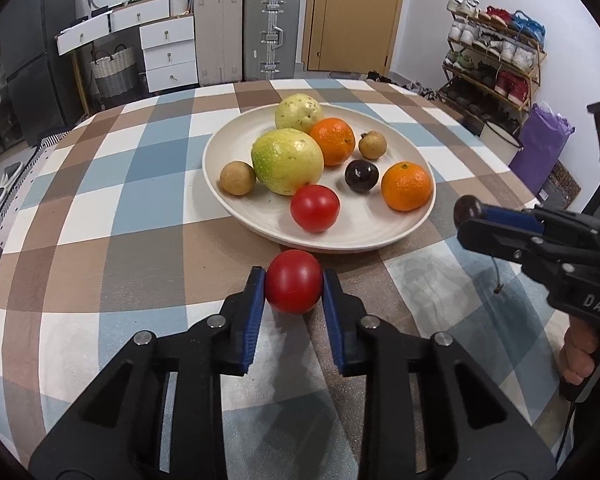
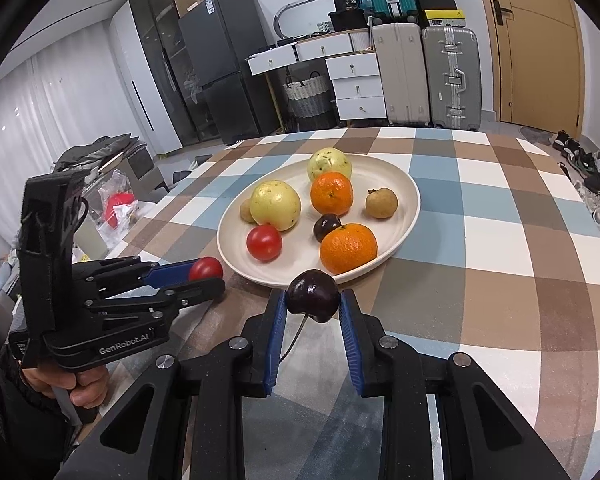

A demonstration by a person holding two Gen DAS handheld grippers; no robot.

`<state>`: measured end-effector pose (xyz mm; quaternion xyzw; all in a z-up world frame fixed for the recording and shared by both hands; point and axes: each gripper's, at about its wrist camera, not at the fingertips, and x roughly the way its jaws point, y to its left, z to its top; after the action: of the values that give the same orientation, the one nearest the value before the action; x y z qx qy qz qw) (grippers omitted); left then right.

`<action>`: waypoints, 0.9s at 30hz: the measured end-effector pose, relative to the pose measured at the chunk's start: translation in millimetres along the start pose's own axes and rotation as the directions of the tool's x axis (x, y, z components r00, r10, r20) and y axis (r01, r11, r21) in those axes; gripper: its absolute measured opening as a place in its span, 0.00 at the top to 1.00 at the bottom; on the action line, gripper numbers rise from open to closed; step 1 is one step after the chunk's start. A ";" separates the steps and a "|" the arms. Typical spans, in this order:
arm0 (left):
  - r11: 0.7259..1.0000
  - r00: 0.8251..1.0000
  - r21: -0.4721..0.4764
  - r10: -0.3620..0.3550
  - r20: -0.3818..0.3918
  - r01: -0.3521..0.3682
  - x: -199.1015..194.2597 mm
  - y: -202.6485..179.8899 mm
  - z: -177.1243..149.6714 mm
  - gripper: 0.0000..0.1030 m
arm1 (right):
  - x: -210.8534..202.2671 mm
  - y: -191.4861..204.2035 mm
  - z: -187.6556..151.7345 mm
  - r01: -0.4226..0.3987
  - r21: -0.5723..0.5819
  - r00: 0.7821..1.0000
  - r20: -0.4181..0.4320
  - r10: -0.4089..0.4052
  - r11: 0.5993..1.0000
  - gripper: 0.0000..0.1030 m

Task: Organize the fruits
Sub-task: 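Carry the tomato and plum over the plate and lower them onto it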

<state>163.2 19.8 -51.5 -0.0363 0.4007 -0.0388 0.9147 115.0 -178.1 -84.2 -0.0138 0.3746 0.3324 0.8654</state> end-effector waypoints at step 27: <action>1.000 0.985 -0.010 -0.001 0.172 0.003 -46.4 -4.5 44.7 0.75 | -34.5 2.7 42.8 0.047 -0.094 0.994 0.099 -0.038 0.994 0.73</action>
<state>164.5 21.5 13.0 -0.0445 0.3202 -0.0344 0.9457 123.6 -183.8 -30.1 -0.0474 0.3153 0.3319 0.8878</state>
